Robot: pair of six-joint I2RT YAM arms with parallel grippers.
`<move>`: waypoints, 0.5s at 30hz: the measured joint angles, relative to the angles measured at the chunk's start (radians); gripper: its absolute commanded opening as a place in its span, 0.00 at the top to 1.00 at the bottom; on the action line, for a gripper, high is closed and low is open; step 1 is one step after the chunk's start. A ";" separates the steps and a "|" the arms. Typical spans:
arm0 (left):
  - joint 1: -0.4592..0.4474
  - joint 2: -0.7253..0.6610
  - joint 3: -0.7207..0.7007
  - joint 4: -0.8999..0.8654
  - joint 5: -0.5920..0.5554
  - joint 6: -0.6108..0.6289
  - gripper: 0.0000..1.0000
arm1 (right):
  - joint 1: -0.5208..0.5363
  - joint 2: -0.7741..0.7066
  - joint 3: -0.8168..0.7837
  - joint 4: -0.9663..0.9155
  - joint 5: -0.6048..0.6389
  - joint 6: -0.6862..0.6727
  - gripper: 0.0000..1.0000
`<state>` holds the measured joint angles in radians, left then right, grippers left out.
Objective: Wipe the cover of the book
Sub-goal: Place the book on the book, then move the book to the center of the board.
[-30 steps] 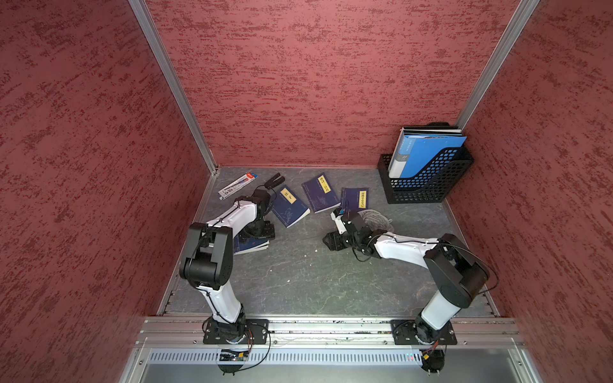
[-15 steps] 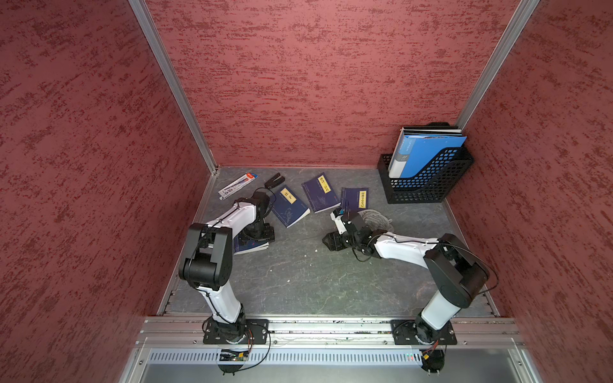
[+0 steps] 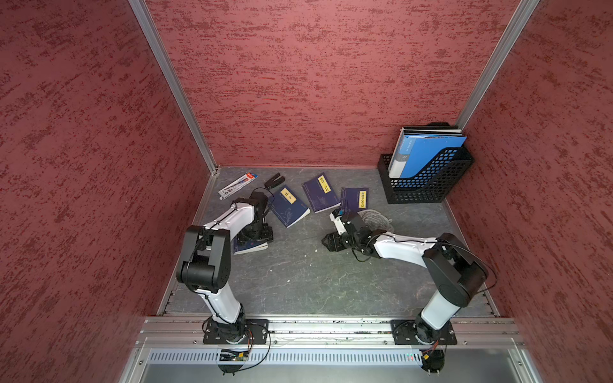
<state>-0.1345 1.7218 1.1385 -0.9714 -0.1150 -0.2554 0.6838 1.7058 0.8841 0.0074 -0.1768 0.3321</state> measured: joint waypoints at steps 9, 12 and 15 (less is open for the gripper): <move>0.001 -0.003 -0.004 0.003 0.013 0.002 0.09 | 0.000 0.009 0.005 0.002 -0.003 0.000 0.26; 0.002 -0.021 0.004 0.011 0.048 0.002 0.10 | 0.000 0.010 0.005 0.000 -0.002 0.000 0.26; 0.002 -0.034 0.060 0.015 0.093 0.002 0.10 | 0.000 0.010 0.005 -0.002 0.002 0.000 0.26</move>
<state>-0.1322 1.6875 1.1980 -0.9562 -0.0219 -0.2539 0.6838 1.7153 0.8894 0.0055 -0.1753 0.3317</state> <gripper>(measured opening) 0.904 0.738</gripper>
